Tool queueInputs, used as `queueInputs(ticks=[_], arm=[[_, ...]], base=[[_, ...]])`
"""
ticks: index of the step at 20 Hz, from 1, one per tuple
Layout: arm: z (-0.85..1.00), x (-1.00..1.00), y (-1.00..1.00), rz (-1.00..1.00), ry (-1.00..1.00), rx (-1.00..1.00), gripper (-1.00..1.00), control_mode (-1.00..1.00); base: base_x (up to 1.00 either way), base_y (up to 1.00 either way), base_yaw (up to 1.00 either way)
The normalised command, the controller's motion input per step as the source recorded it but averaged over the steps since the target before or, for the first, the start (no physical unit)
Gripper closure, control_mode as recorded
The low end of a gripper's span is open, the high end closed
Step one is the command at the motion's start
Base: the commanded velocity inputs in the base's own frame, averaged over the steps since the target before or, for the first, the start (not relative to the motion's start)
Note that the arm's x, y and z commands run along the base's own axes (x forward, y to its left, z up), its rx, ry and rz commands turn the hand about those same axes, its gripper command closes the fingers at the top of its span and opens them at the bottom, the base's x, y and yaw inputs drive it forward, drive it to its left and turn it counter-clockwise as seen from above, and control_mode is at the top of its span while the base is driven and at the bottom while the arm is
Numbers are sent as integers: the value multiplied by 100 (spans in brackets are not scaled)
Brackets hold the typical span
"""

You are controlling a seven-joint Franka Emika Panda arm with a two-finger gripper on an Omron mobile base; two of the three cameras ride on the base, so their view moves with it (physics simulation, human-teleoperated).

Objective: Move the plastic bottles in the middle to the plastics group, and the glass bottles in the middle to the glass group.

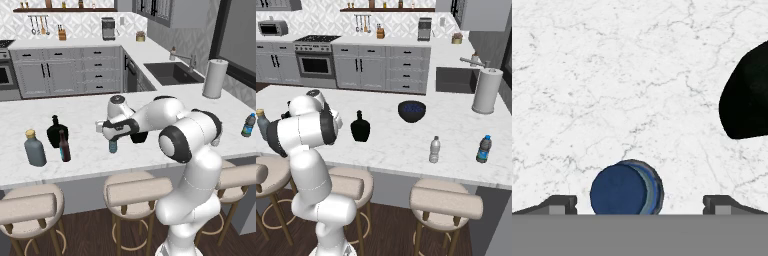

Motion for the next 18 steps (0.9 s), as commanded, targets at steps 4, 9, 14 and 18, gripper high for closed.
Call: queueInputs(ticks=[4,9,14,18], arm=[[-15,3,0,-2,0,3,-100,-100],[-15,2,0,0,0,2,-100,-100],[-11,3,0,0,-2,0,-100,-100],[-16,0,0,0,-7,0,100,-100]], base=[[0,0,0],[0,0,0],[0,0,0],[0,0,0]])
